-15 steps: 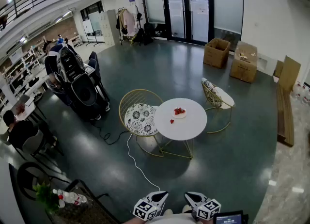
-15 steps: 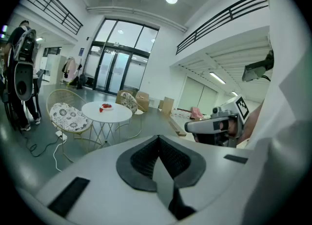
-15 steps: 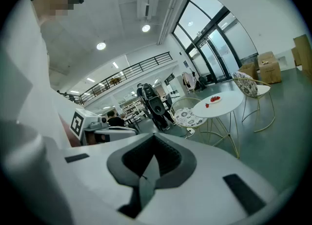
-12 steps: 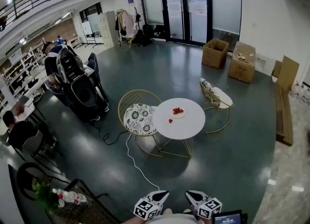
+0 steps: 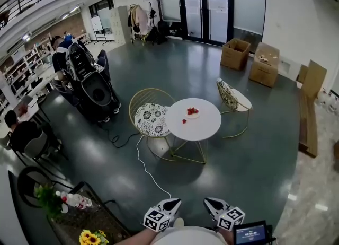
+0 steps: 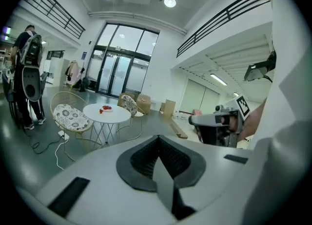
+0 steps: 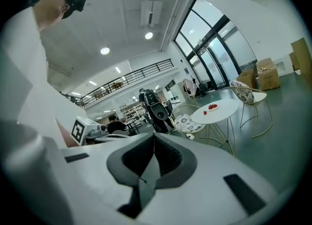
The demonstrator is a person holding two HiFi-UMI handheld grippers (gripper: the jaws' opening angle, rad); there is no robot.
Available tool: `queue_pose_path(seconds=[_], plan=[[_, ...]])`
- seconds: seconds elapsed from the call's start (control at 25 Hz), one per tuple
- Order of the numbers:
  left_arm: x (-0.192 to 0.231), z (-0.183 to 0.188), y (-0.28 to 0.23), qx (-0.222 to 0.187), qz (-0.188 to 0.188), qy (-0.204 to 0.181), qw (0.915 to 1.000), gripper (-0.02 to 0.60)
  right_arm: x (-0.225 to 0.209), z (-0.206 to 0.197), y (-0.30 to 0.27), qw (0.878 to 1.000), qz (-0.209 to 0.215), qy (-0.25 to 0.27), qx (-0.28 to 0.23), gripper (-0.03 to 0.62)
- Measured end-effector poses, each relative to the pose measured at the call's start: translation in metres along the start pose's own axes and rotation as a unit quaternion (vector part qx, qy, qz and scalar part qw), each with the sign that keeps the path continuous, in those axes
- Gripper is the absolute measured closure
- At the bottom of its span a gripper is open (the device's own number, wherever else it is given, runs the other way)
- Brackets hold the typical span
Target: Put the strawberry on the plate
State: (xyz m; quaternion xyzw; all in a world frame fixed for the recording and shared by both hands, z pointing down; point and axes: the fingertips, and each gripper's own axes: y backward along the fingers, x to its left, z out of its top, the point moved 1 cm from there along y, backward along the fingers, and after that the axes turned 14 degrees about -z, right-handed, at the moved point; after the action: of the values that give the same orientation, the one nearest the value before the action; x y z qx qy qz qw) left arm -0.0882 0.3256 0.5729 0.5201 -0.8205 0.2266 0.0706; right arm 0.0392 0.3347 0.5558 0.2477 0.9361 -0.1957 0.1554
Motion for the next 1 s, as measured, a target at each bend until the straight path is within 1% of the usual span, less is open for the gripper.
queue_pose_path(seconds=[0.16, 0.32, 0.48, 0.64, 0.84, 1.0], plan=[[-0.018, -0.013, 0.004, -0.001, 0.006, 0.014, 0.9999, 0.575, 0.000, -0.007, 0.018, 1.000, -0.001, 0.002, 0.003, 0.586], [-0.032, -0.017, 0.009, -0.004, 0.006, 0.007, 0.9999, 0.574, 0.005, -0.012, 0.031, 1.000, -0.004, 0.005, 0.002, 0.586], [-0.030, -0.016, 0.006, -0.011, 0.012, 0.002, 0.9999, 0.574, 0.004, -0.012, 0.030, 1.000, -0.002, 0.017, 0.002, 0.586], [-0.042, -0.016, 0.009, -0.005, 0.011, 0.009, 0.9999, 0.574, 0.009, -0.010, 0.040, 1.000, -0.004, 0.011, 0.006, 0.586], [-0.037, -0.007, 0.008, -0.014, 0.016, 0.002, 0.9998, 0.575, 0.009, -0.002, 0.035, 1.000, 0.003, 0.018, 0.003, 0.586], [-0.037, -0.006, 0.013, -0.017, 0.020, 0.007, 0.9996, 0.574, 0.015, -0.002, 0.033, 1.000, 0.006, 0.019, 0.008, 0.586]])
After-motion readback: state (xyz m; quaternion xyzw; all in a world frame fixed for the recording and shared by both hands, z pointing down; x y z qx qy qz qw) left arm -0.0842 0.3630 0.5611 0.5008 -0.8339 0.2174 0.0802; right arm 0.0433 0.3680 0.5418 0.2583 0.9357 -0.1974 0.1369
